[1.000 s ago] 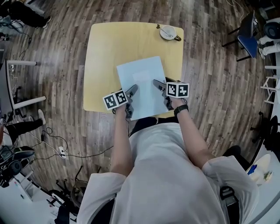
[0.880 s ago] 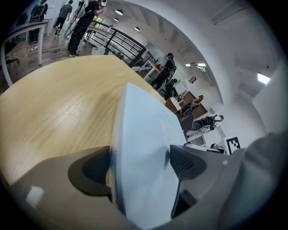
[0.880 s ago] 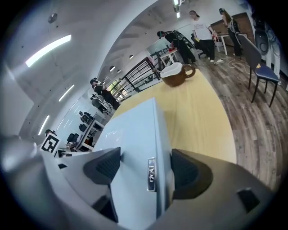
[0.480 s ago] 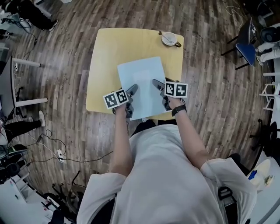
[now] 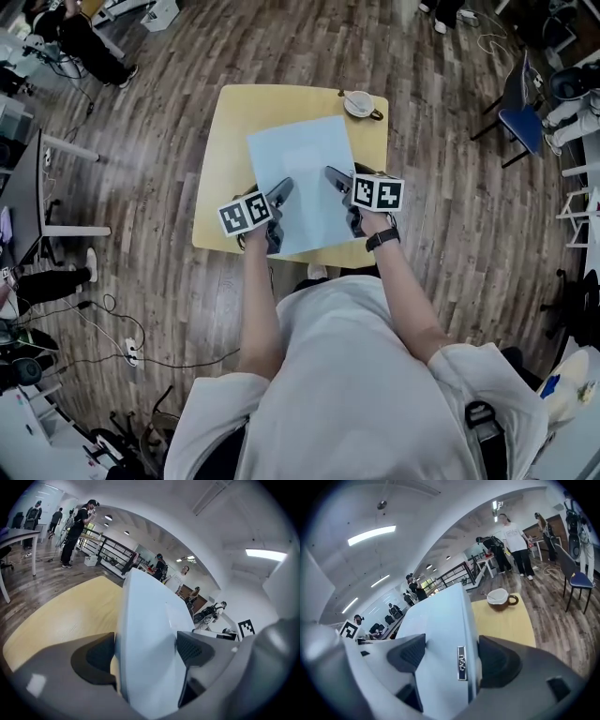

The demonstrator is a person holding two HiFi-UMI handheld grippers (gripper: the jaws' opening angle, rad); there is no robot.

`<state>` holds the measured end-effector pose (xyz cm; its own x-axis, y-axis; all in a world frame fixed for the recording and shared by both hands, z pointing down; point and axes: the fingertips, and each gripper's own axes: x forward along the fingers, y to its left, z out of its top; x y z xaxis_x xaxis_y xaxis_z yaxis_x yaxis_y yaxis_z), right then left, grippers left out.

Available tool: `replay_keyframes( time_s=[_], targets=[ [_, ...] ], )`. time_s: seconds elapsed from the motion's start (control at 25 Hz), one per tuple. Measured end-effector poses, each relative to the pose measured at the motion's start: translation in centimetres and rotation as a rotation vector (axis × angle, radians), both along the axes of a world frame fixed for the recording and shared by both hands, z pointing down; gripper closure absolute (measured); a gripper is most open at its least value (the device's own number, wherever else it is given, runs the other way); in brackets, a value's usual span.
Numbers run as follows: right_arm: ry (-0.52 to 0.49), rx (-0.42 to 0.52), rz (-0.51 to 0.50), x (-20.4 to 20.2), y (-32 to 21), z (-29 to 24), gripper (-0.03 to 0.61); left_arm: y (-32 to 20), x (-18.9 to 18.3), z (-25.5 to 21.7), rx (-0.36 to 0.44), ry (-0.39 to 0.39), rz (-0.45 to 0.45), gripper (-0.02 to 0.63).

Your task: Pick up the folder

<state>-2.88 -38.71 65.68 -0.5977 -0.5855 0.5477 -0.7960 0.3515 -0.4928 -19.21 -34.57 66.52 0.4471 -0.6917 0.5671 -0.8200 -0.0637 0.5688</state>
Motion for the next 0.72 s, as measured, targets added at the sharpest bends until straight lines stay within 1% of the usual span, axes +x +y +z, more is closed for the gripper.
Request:
replay_keyframes(
  time_s=[0.2, 0.4, 0.72],
  targets=[
    [-0.015, 0.116, -0.006, 0.4, -0.5, -4.7, 0.258, -0.6, 0.7, -4.2, 0.092, -0.011, 0.013, 0.210],
    [-0.024, 0.226, 0.022, 1.2, -1.5, -9.4, 0.258, -2.3, 1.4, -8.7, 0.201, -0.034, 0.036, 0.210],
    [-0.012, 0.385, 0.054, 2.6, -1.1, -16.8, 0.258, -2.7, 2.6, -15.1, 0.337, -0.048, 0.053, 0.210]
  ],
)
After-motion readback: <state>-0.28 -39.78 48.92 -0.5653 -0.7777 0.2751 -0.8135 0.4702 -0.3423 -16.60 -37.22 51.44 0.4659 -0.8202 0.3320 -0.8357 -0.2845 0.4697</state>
